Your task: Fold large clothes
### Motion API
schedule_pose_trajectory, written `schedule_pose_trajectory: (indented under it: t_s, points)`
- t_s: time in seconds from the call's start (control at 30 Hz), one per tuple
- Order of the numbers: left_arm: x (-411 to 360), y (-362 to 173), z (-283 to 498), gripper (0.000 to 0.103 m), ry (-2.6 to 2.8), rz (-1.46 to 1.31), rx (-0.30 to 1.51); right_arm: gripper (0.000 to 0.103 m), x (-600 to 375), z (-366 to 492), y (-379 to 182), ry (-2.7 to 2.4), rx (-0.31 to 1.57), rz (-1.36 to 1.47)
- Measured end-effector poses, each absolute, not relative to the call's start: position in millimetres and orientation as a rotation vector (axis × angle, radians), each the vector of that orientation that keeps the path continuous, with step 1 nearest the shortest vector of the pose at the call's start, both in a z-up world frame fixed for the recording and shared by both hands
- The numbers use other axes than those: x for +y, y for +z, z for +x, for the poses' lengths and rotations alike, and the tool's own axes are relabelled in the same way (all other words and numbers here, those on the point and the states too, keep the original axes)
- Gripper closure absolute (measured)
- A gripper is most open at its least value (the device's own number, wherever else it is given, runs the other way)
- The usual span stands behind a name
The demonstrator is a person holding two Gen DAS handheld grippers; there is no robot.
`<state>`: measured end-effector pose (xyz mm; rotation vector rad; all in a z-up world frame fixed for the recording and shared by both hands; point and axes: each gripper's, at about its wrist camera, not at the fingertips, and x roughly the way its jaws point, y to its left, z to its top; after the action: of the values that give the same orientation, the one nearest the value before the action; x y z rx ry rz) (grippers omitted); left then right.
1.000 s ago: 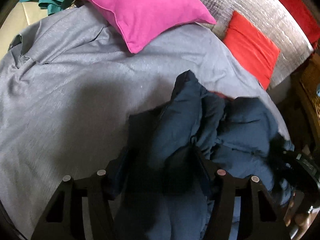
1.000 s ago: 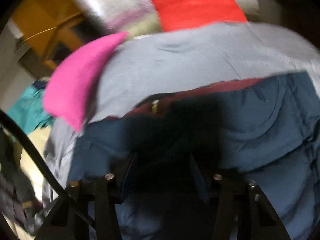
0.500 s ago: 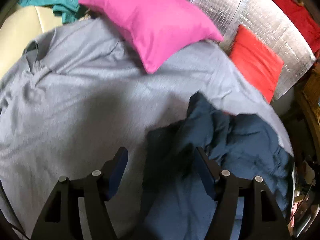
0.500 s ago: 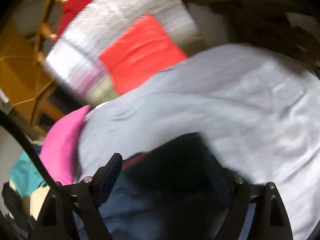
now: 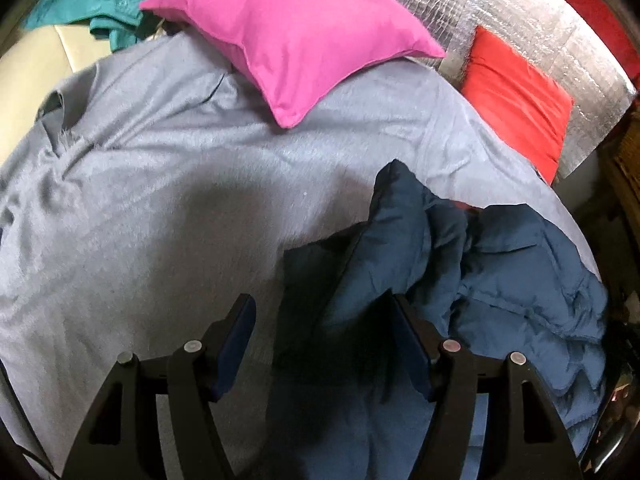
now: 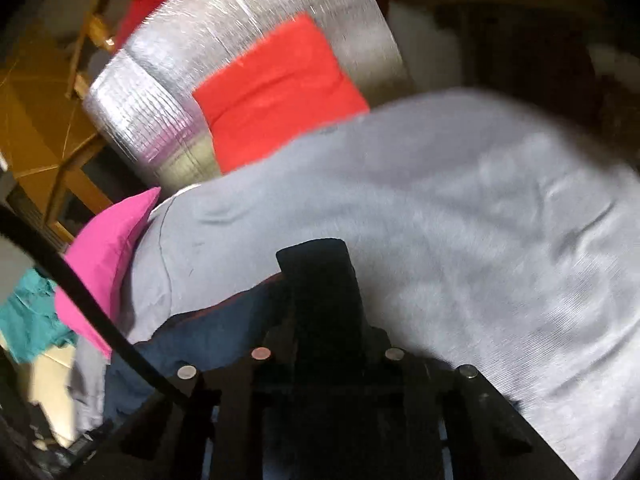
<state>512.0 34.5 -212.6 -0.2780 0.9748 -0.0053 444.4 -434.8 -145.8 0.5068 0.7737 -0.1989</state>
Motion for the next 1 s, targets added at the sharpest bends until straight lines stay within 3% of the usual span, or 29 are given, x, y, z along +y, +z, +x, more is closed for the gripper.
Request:
schedule_pose_trajectory:
  t_s: [0.1,0.13,0.2,0.27,0.57,0.73,0.87,1.0]
  points:
    - [32.5,-219.6,513.9,0.033,-0.013,-0.272,0.996,0.075,-434.7,464.4,-182.8,-0.250,0.927,0.472]
    - [33.2,-221.8,514.4,0.031,-0.013,-0.274,1.007,0.063,-438.8,466.0,-193.9,-0.271,0.963,0.499]
    - [35.9,-221.5,513.3,0.030,-0.003,-0.269,1.011,0.053,-445.3,457.0,-186.9,-0.290,0.919,0.551]
    - [37.7,-217.3,509.8,0.030,0.006,-0.255,1.000,0.033,-454.1,438.5,-173.6,-0.272,0.845,0.632]
    - [10.0,-163.3,453.2,0.030,-0.041,-0.082,0.762,0.034,-436.6,329.4,-114.9,-0.159,0.645,0.632]
    - [-27.0,-163.3,411.2,0.030,-0.138,0.051,0.731,0.039,-382.1,305.4,-119.6,-0.028,0.718,0.539]
    - [-48.1,-186.3,393.4,0.029,-0.178,0.120,0.811,0.040,-360.1,297.7,-146.3,-0.003,0.806,0.531]
    - [-47.1,-209.1,395.0,0.019,-0.159,0.100,0.859,0.045,-359.6,300.8,-174.8,-0.049,0.873,0.540]
